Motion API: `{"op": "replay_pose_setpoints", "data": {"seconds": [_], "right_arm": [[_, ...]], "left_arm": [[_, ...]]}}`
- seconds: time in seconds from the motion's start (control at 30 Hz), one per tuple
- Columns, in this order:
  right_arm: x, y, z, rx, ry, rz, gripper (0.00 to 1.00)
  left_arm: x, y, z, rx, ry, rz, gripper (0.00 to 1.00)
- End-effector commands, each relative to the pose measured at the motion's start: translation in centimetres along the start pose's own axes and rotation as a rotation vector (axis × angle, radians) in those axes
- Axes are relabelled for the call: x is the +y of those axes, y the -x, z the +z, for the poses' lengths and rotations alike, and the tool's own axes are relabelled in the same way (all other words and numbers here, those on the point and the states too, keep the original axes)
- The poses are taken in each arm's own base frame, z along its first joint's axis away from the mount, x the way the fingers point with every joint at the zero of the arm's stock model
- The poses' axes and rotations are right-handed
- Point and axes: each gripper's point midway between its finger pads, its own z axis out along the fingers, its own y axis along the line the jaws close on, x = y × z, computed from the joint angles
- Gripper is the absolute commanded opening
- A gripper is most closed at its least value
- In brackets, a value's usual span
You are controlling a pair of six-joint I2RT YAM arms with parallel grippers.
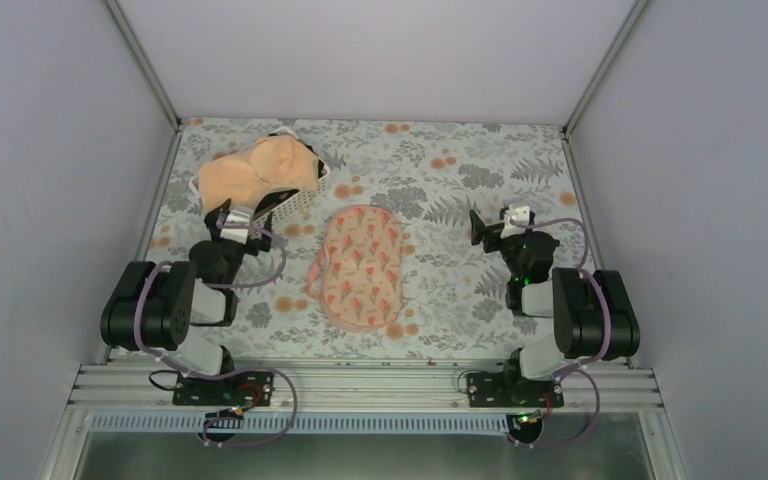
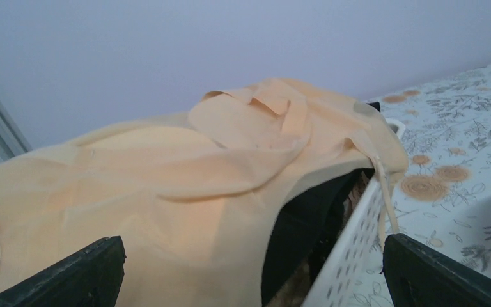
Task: Unzip the laundry bag and remove the bra
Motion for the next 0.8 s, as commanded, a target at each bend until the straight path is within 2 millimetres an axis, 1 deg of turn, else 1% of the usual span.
{"op": "replay_pose_setpoints", "data": {"seconds": [0.0,0.23,0.33,0.77], "right_arm": [[-0.35,1.78,0.19,-0.065,0.008,-0.012,1.0],[-0.44,1.78,0.22,-0.064,0.01,-0.005,1.0],[-0.45,1.81,0.23,-0.064,0.01,-0.006,1.0],[-0.42,1.77,0.23,-0.063,0.011,-0.005,1.0]], "left_arm": [[-0.29,0.83,0.7,-0.028,-0.069,-0.016,1.0],[-0.18,0.77,0.77,-0.025,-0.064,-0.019,1.0],[0.53,0.58,1.05,-0.011,-0.027,-0.033,1.0],[0.6,0.55,1.08,-0.009,-0.023,-0.035,1.0]]}}
